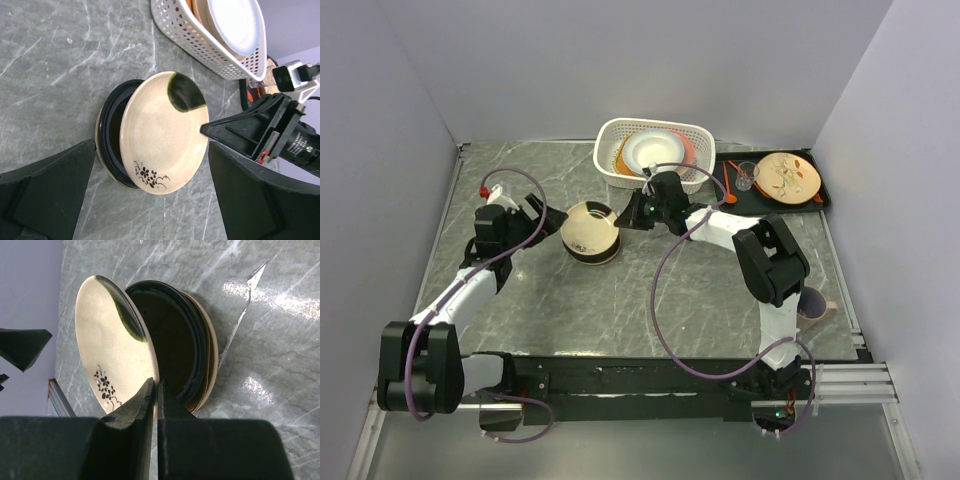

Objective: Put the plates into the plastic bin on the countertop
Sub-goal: Place the plate in the plastic bin.

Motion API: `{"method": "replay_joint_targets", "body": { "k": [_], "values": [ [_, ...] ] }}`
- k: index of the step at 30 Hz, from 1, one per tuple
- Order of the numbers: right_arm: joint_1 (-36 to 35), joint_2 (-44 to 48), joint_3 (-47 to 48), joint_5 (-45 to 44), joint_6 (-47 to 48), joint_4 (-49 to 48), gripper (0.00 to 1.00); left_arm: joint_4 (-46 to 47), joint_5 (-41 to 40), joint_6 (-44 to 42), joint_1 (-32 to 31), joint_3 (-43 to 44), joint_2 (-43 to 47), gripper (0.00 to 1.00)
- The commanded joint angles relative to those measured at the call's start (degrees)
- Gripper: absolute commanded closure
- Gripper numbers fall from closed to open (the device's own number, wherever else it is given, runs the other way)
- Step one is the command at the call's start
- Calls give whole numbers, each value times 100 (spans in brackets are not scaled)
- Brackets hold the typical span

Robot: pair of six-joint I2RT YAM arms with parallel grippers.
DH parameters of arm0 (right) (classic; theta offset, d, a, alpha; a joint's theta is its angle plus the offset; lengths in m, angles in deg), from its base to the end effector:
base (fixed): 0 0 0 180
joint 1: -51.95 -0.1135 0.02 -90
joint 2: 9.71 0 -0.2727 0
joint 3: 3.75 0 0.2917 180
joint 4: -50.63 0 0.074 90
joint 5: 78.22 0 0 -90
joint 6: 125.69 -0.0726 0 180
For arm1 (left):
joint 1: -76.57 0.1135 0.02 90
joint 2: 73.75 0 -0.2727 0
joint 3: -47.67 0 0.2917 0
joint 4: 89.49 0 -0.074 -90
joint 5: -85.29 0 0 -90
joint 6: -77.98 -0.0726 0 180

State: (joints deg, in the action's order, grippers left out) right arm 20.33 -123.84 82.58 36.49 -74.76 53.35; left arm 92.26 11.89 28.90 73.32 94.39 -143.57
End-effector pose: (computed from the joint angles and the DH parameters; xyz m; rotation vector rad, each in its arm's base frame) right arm 0.4184 0.2933 0.1553 -0.1357 2.2789 1.1534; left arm 0.3263 -0.0393 0.2027 -0.4573 1.9578 -0.7840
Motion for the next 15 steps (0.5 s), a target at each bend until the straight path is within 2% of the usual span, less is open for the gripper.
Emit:
{"method": "replay_joint_targets", "body": {
  "k": [1, 15],
  "values": [
    [-20, 409, 87, 25, 49, -105, 97, 88, -52, -138, -18, -40, 285, 1],
    [-11, 444, 148, -28, 66, -52, 99, 17, -52, -173, 34, -49, 426, 1]
  ]
}}
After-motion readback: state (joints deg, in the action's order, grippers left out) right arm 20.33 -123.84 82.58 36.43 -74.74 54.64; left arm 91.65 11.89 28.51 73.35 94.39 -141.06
